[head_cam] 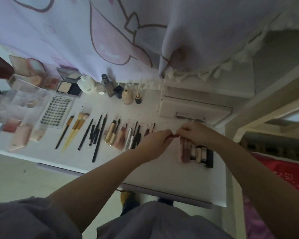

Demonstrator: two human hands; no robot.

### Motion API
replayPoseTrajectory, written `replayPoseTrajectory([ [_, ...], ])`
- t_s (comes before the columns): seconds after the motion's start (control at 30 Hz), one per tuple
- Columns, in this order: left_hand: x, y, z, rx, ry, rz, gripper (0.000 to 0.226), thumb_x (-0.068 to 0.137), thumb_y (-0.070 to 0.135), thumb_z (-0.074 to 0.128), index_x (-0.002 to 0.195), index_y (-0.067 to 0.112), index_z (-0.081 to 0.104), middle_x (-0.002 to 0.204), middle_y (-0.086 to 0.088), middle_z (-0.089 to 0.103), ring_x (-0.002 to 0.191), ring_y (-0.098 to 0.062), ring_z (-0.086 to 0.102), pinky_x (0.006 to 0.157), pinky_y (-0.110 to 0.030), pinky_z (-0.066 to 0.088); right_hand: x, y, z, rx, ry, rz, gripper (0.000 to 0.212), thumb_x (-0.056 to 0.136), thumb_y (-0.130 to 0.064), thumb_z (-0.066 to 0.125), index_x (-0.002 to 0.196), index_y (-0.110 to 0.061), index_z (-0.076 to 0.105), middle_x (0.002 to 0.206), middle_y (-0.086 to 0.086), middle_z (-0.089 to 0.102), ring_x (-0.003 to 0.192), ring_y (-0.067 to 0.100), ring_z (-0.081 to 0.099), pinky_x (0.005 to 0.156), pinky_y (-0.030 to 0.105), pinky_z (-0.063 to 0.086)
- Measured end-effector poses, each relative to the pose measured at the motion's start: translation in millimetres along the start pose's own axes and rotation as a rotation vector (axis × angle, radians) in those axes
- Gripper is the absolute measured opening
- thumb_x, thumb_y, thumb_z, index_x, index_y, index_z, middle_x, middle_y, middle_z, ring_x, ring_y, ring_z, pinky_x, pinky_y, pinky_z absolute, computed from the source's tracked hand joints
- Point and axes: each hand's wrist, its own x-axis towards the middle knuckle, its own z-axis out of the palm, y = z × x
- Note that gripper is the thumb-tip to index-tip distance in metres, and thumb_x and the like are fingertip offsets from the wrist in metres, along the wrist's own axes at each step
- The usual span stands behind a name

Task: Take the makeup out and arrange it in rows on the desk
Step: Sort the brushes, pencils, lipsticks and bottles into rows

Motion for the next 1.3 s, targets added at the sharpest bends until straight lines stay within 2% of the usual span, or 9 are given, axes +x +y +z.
replayPoseTrajectory([
  [0.1, -14, 0, -18, 0.099, -0.053, 0.119, 0.027, 0.099, 0.036, 0.036, 0.104, 0.016, 0.054, 0.073, 0.007, 0.049, 0.066, -0.016, 0.045, 0.056, -0.029, 0.029, -23, -11, 0, -0.07, -0.137, -0.082, 0.018, 0.094, -0.03, 0.053, 0.083, -0.03, 0.067, 0.063, -0.015, 0.068, 0.051, 0.002, 0.055, 0.048, 0.012, 0.04],
  [0.3, -25, 0, -45, 0.164, -0.067, 0.177, 0.025, 0.099, 0.037, 0.034, 0.105, 0.024, 0.054, 0.064, 0.012, 0.044, 0.062, -0.011, 0.043, 0.05, -0.022, 0.025, -39, -32, 9, -0.233, -0.035, -0.209, 0.022, 0.095, -0.031, 0.05, 0.079, -0.038, 0.064, 0.064, -0.014, 0.064, 0.063, 0.01, 0.059, 0.069, 0.028, 0.049],
  [0.47, -25, 1, -53, 0.163, -0.085, 0.183, 0.024, 0.099, 0.038, 0.034, 0.102, 0.027, 0.054, 0.062, 0.013, 0.044, 0.058, -0.005, 0.041, 0.051, -0.018, 0.027, -46, -41, 10, -0.255, -0.016, -0.22, 0.023, 0.095, -0.031, 0.049, 0.077, -0.04, 0.062, 0.062, -0.014, 0.062, 0.061, 0.009, 0.056, 0.07, 0.028, 0.048],
  [0.63, -25, 3, -55, 0.116, -0.11, 0.168, 0.027, 0.098, 0.042, 0.035, 0.106, 0.029, 0.058, 0.061, 0.014, 0.045, 0.055, 0.002, 0.041, 0.05, -0.016, 0.025, -50, -41, 7, -0.302, -0.006, -0.202, 0.024, 0.096, -0.033, 0.047, 0.077, -0.043, 0.059, 0.064, -0.016, 0.061, 0.061, 0.002, 0.055, 0.063, 0.016, 0.042],
  [0.73, -24, 2, -52, 0.021, -0.197, 0.076, 0.028, 0.1, 0.039, 0.032, 0.11, 0.021, 0.05, 0.068, 0.009, 0.046, 0.057, -0.003, 0.04, 0.052, -0.022, 0.029, -49, -36, 3, -0.359, -0.013, -0.17, 0.02, 0.096, -0.032, 0.047, 0.082, -0.04, 0.059, 0.071, -0.018, 0.062, 0.062, -0.008, 0.054, 0.058, 0.008, 0.038],
  [0.83, -22, -6, -52, -0.183, -0.287, -0.074, 0.015, 0.101, 0.025, 0.033, 0.101, 0.014, 0.043, 0.073, 0.001, 0.05, 0.061, -0.013, 0.045, 0.059, -0.027, 0.039, -48, -22, -7, -0.353, 0.048, -0.102, 0.017, 0.097, -0.026, 0.047, 0.085, -0.031, 0.06, 0.083, -0.012, 0.062, 0.076, 0.004, 0.058, 0.065, 0.013, 0.042],
  [0.97, -10, -20, -43, -0.561, -0.161, -0.399, 0.011, 0.097, 0.016, 0.044, 0.096, 0.009, 0.052, 0.082, -0.006, 0.07, 0.062, -0.01, 0.062, 0.053, -0.015, 0.048, -38, 2, 6, -0.084, 0.155, 0.07, 0.013, 0.099, -0.023, 0.043, 0.1, -0.02, 0.055, 0.075, -0.009, 0.067, 0.061, 0.0, 0.06, 0.054, 0.015, 0.042],
  [1.13, 18, -27, -25, -0.236, -0.027, -0.435, 0.031, 0.09, 0.025, 0.054, 0.061, 0.013, 0.053, 0.065, -0.003, 0.062, 0.057, -0.014, 0.054, 0.054, -0.022, 0.042, -11, 8, 65, 0.048, 0.101, 0.229, 0.015, 0.101, -0.023, 0.034, 0.102, -0.011, 0.043, 0.079, 0.001, 0.07, 0.056, 0.012, 0.06, 0.058, 0.024, 0.047],
  [1.3, 33, -27, -12, -0.016, -0.081, -0.435, 0.035, 0.09, 0.035, 0.053, 0.089, 0.001, 0.063, 0.085, -0.014, 0.066, 0.082, -0.028, 0.064, 0.07, -0.033, 0.05, 18, 9, 101, -0.315, 0.284, 0.277, 0.031, 0.1, -0.031, 0.028, 0.107, -0.009, 0.049, 0.099, 0.007, 0.068, 0.095, 0.022, 0.063, 0.088, 0.034, 0.042],
])
